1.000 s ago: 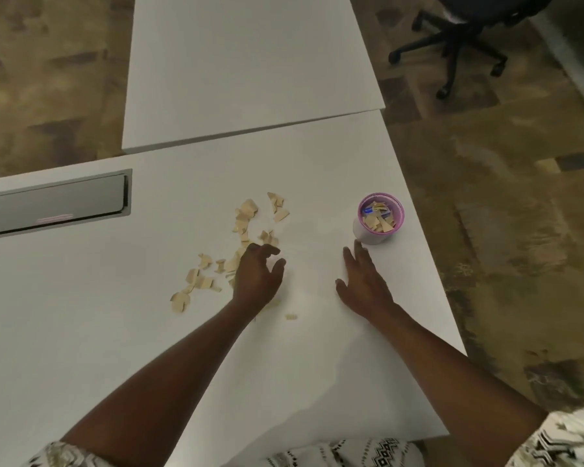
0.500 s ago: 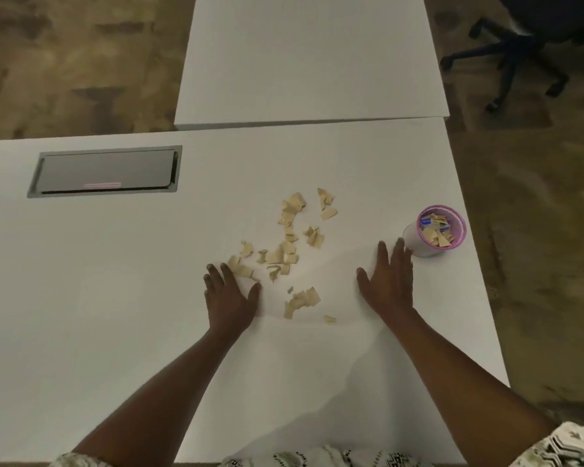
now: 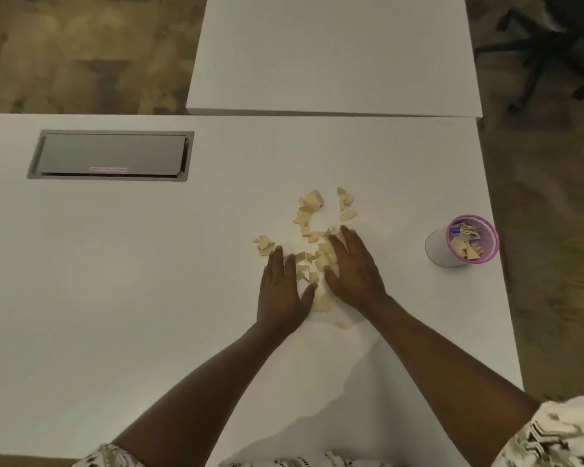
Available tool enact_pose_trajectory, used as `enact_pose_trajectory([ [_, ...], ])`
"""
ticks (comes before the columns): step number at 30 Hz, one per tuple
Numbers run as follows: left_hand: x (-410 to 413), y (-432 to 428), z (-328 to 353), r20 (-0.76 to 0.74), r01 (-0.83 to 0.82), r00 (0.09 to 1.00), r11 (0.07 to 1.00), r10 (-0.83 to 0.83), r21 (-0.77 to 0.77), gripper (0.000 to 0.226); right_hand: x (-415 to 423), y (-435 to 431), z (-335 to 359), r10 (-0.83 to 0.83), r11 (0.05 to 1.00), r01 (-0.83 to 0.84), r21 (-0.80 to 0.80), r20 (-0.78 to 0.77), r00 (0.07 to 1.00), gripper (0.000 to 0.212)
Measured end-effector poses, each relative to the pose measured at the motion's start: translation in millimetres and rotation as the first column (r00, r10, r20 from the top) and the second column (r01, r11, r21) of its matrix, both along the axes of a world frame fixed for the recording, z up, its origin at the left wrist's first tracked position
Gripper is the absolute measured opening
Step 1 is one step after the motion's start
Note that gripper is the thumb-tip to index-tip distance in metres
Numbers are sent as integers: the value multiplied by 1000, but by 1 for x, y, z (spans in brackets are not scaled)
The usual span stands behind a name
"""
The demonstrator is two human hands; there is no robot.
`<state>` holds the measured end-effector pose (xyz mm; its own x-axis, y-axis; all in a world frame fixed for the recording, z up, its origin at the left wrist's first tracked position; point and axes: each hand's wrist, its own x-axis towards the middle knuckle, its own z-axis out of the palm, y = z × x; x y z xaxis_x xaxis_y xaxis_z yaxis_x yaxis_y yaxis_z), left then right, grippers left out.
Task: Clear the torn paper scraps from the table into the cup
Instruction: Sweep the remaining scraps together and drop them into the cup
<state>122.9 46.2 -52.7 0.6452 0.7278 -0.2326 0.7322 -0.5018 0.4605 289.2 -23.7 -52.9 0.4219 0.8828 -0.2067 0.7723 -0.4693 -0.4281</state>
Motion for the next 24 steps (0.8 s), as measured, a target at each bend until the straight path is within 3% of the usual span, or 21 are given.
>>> enact_pose_trajectory([
  [4, 8, 32, 6, -73, -63, 995, 997, 65, 41, 78, 34, 46, 10, -22, 999, 23, -42, 7, 1000, 77],
  [7, 10, 56, 3, -165, -62, 985, 998, 60, -11, 83, 58, 75, 14, 11, 986, -21, -165, -62, 998, 84],
  [12, 10, 63, -6, -169, 79, 981, 992, -94, -95, 81, 64, 97, 14, 252, 904, -261, -338, -70, 965, 82],
  [18, 5, 33, -9, -112, 178, 977, 983, -181, -44, 84, 38, 75, 16, 367, 868, -365, -336, -59, 928, 76],
  [24, -13, 8, -10, -139, 295, 945, 955, -296, -27, 100, 16, 16, 14, 410, 846, -395, -358, -34, 911, 84],
])
